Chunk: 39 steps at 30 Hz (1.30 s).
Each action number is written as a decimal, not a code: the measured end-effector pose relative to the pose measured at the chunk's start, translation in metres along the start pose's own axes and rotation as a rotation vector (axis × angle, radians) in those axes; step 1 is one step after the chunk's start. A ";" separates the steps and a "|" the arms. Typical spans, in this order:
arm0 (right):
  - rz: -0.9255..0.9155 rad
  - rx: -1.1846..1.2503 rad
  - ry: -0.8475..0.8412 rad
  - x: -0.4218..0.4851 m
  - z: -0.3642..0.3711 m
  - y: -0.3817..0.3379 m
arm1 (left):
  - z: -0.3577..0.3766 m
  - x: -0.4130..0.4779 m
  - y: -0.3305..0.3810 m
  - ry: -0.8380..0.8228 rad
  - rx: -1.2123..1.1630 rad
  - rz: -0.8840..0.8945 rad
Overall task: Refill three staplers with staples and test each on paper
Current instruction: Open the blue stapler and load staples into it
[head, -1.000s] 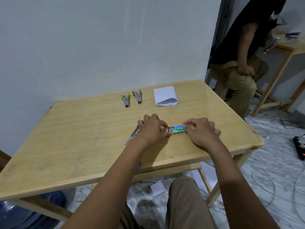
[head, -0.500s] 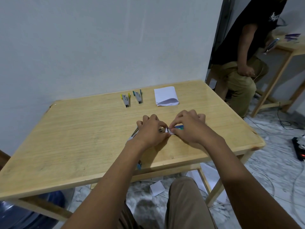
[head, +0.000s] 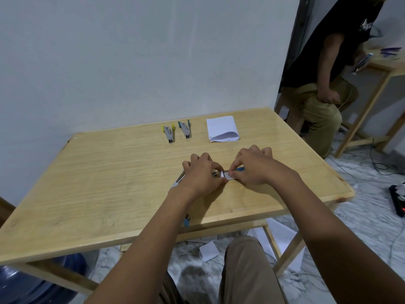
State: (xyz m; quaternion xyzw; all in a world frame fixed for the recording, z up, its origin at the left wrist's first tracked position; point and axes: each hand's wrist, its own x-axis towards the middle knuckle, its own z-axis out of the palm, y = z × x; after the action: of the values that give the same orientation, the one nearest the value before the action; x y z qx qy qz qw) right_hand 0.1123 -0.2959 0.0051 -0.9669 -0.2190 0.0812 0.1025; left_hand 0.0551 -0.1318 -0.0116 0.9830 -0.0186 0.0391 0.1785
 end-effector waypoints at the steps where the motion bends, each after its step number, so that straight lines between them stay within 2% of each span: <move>1: -0.004 -0.005 -0.010 0.000 -0.002 -0.001 | 0.000 0.000 0.000 -0.001 0.003 0.000; 10: -0.071 0.047 -0.078 -0.002 -0.006 -0.001 | -0.001 -0.001 0.002 -0.009 0.006 -0.005; 13: -0.071 0.143 -0.053 -0.002 -0.004 0.001 | -0.001 0.000 0.002 -0.014 0.008 -0.011; 17: -0.030 0.374 0.047 -0.008 0.000 0.009 | -0.002 0.001 0.003 -0.022 0.038 -0.011; 21: 0.129 0.564 0.286 -0.015 0.012 0.026 | -0.002 0.001 0.004 -0.034 0.031 0.004; 32: 0.137 0.572 0.391 -0.022 0.036 0.029 | 0.007 0.009 0.017 -0.084 0.123 0.057; 35: 0.155 0.459 0.537 -0.023 0.036 0.031 | 0.005 0.008 0.019 -0.075 0.045 0.021; 37: 0.148 0.428 0.605 -0.024 0.036 0.033 | -0.003 0.003 0.012 -0.018 -0.036 -0.015; 39: 0.139 0.431 0.583 -0.024 0.037 0.036 | -0.013 -0.004 -0.002 0.101 -0.087 -0.074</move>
State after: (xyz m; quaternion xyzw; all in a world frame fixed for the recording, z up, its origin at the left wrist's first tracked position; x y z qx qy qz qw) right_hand 0.0979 -0.3321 -0.0368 -0.9183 -0.0924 -0.1465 0.3561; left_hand 0.0505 -0.1254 -0.0005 0.9711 0.0251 0.0813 0.2231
